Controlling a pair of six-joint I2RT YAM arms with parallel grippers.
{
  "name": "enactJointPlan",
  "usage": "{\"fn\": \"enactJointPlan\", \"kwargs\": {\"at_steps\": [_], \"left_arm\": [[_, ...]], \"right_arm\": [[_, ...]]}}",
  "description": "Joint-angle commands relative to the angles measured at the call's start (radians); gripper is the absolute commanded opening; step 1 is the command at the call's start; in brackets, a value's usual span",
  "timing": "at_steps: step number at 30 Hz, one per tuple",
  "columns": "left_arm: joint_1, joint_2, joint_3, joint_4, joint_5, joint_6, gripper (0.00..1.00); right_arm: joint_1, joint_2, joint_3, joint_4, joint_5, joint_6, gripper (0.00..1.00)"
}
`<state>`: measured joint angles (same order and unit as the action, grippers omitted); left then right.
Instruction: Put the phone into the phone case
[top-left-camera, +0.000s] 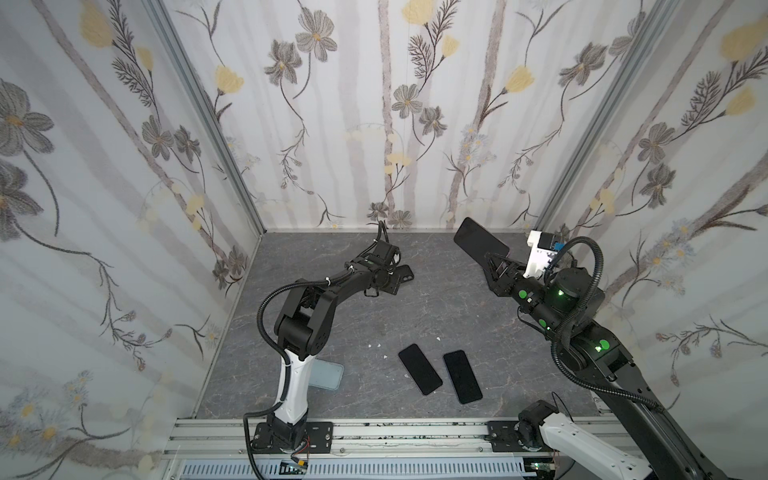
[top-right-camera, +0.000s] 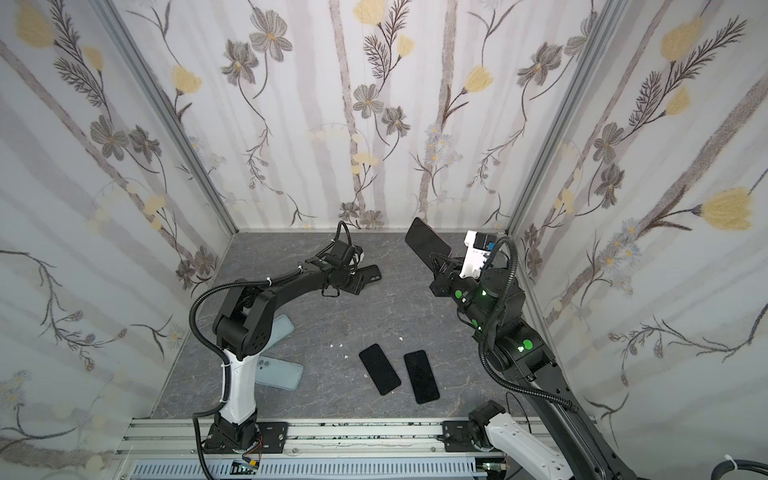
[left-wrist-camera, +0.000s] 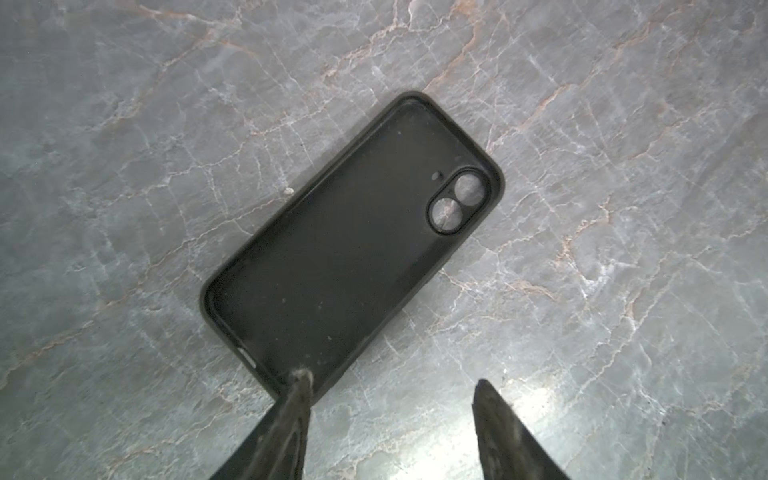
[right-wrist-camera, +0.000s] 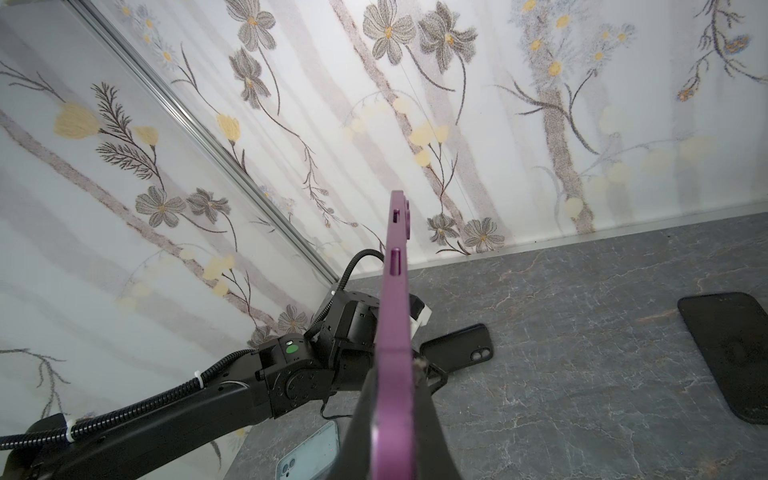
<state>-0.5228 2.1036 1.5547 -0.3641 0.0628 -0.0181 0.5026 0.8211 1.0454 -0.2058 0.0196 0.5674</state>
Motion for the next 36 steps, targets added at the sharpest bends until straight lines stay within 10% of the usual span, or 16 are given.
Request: {"fn": "enactJointPlan", "kwargs": {"at_steps": [1,20,36], "left_arm": [[0.006,0.033,0.024,0.014,-0.017,0.019,0.62],[-0.009,-0.016,-0.111,-0.055,-0.016,-0.172,0.64],[-0.179,-0.131,-0.192,0.027,0.339,-0.409,0.67]], "right_arm": [[-0.001,-0.016,-0.014,0.055,0.025,0.017,0.00],[-0.003,-0.014,-0.021,0.035,0.035,0.023,0.00],[-0.004,-0.004,-0.026,0.043,0.028,0.027,0.00]]}}
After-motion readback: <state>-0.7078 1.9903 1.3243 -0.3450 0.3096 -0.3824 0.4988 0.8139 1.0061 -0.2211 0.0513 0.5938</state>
